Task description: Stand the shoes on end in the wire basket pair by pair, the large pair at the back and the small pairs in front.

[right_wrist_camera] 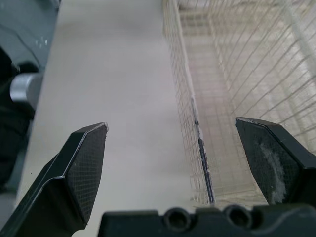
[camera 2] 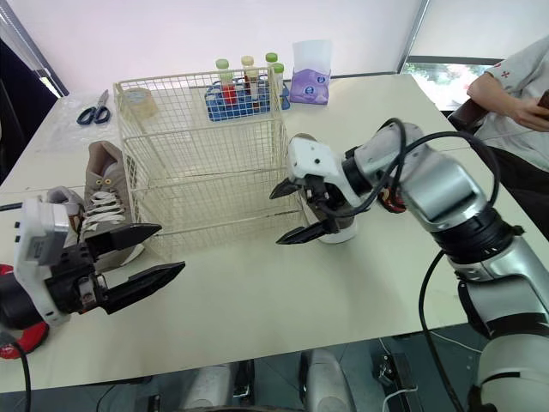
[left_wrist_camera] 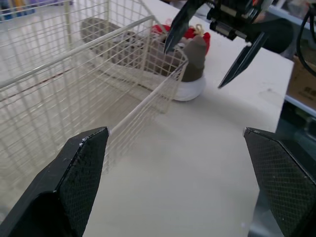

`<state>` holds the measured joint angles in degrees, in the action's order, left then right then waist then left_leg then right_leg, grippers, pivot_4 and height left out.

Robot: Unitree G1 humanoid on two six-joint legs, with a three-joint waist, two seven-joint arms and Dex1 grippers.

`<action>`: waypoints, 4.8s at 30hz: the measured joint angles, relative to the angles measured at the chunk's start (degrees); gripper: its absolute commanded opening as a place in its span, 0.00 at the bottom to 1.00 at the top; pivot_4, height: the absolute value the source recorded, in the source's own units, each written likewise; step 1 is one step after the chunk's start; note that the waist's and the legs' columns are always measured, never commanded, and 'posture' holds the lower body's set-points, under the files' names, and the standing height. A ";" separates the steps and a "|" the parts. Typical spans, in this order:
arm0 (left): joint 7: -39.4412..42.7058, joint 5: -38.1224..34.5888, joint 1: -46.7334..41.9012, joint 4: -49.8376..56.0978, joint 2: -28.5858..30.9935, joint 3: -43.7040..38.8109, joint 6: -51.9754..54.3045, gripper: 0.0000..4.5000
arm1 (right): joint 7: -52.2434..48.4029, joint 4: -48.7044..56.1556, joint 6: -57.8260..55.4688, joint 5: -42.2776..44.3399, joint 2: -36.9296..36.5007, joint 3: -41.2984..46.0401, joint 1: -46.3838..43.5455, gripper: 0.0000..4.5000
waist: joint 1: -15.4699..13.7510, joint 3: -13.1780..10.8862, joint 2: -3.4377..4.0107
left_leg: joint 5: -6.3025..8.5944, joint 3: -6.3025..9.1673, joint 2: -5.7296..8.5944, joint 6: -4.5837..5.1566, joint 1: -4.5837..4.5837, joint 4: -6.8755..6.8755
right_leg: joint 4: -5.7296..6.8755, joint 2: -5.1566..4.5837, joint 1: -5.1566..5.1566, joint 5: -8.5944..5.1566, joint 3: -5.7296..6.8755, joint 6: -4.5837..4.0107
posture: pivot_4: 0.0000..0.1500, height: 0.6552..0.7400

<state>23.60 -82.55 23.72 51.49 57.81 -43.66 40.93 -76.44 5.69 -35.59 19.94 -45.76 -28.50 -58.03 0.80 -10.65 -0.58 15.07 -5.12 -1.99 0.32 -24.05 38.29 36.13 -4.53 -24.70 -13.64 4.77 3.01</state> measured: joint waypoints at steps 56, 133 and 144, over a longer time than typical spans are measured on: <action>-7.48 14.09 -11.89 -0.71 -15.37 25.25 -3.18 1.00 | 28.02 16.13 -22.42 7.17 11.39 50.32 27.43 0.99 | -1.34 0.19 -0.28 | -0.34 0.02 -0.13 0.10 0.07 -0.24 | -0.05 -0.16 0.05 0.26 0.03 -0.40 | 1.00 1.00; -9.02 24.62 -8.43 -6.46 -31.02 33.41 -5.36 1.00 | 58.65 15.82 5.64 3.64 24.93 36.45 45.74 0.39 | -1.22 0.03 0.39 | -0.37 -0.27 -0.42 0.17 -0.33 -0.13 | -0.03 0.25 -0.55 0.55 0.07 -0.17 | 1.00 1.00; -9.51 26.19 -8.65 -6.50 -31.61 34.06 -5.36 1.00 | 55.93 9.43 15.21 -2.22 26.41 33.12 53.64 0.99 | -0.15 0.05 0.36 | -0.41 -0.29 -0.48 0.18 -0.16 -0.07 | -0.04 0.24 -0.42 0.57 0.05 -0.15 | 1.00 1.00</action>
<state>14.09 -56.36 15.07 44.98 26.20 -9.61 35.57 -20.52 15.12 -20.38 17.72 -19.35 4.62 -4.39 0.65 -10.60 -0.22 14.66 -5.41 -2.47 0.50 -24.21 38.22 36.09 -4.29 -25.11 -13.07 4.83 2.86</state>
